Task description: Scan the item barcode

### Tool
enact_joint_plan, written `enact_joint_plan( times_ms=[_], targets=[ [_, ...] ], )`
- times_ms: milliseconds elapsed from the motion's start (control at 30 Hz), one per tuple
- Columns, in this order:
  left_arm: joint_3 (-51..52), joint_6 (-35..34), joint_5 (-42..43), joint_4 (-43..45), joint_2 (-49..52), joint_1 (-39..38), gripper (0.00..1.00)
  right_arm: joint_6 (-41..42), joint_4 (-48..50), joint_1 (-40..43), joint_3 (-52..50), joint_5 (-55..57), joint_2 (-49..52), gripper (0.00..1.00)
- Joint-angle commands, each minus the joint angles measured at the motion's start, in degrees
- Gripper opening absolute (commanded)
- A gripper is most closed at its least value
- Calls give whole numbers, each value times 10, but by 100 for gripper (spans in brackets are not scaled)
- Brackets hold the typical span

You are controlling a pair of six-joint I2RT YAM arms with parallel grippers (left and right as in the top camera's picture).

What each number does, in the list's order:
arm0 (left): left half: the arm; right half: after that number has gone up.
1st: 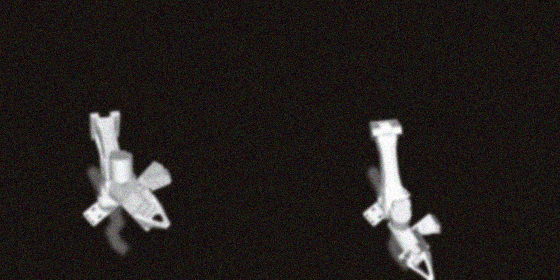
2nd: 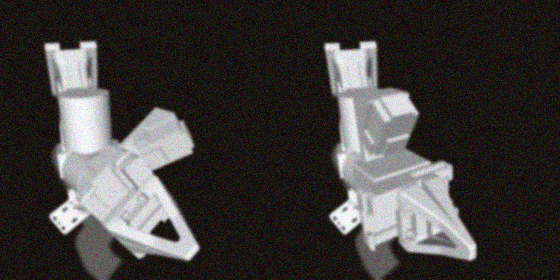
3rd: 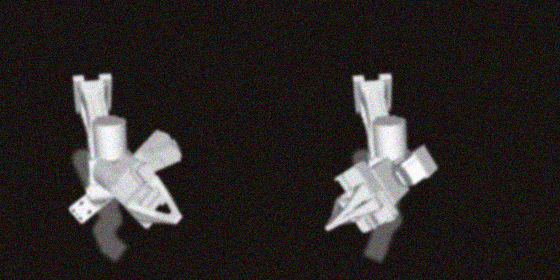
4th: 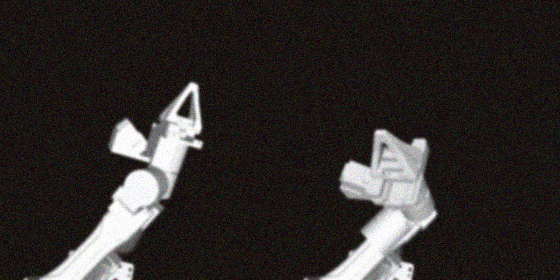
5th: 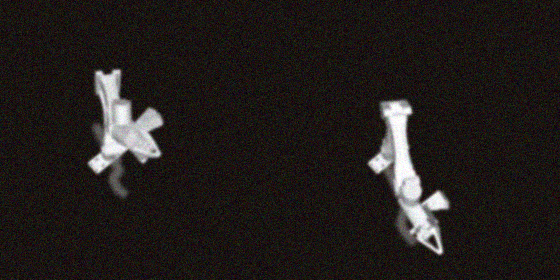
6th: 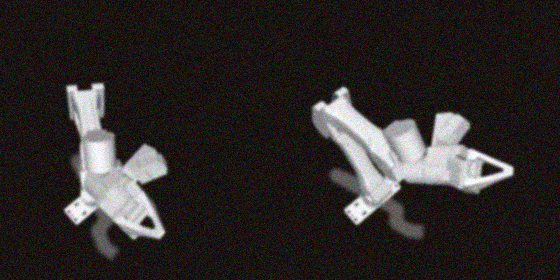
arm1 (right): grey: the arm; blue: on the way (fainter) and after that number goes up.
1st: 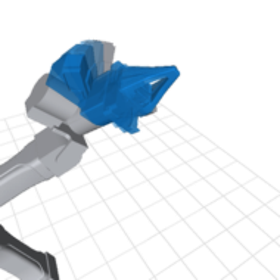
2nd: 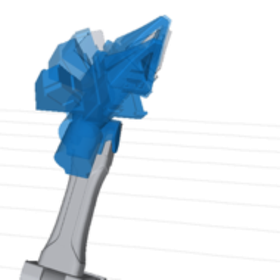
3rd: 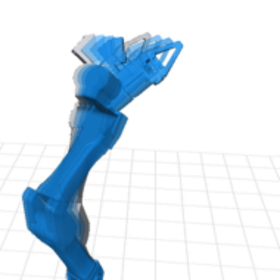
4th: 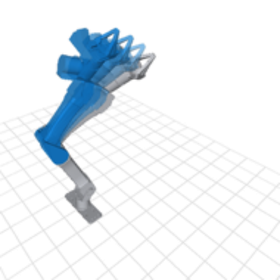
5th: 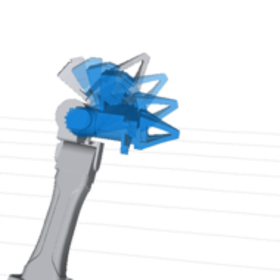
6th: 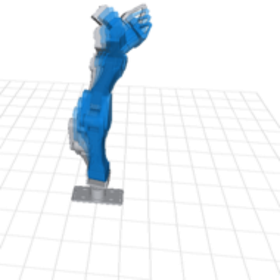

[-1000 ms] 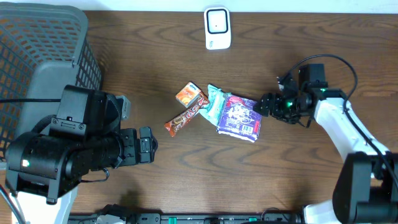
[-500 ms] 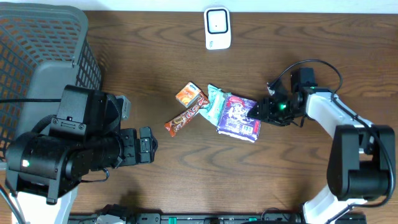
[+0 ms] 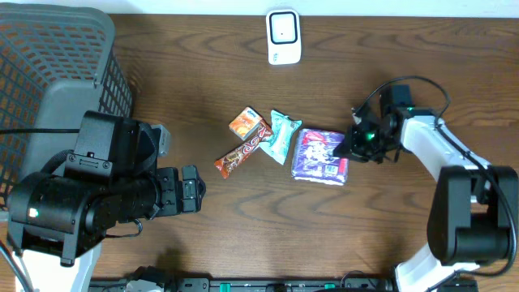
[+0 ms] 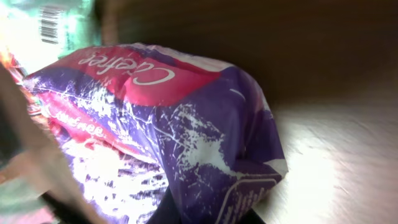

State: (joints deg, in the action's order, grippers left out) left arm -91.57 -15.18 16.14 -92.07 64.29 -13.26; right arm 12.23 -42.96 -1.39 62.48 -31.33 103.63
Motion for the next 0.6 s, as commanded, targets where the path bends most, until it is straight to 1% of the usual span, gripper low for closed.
enact_joint_plan(
  times_ms=[0,167,300,333,400,567],
  targets=[
    [-4,1,-4,-11,0,2,98,49,-58,-10,68,166,-68,1],
    [-4,1,-4,-11,0,2,98,120,-162,-29,137,368,-121,1],
    [-4,1,-4,-11,0,2,98,191,-213,-59,140,582,-143,1],
    [-4,1,-4,-11,0,2,98,209,-230,-66,140,621,-143,1],
    [-4,1,-4,-11,0,2,98,242,-256,-78,137,670,-135,1],
    [-4,1,-4,-11,0,2,98,249,-273,-100,134,713,-103,1]
  ],
)
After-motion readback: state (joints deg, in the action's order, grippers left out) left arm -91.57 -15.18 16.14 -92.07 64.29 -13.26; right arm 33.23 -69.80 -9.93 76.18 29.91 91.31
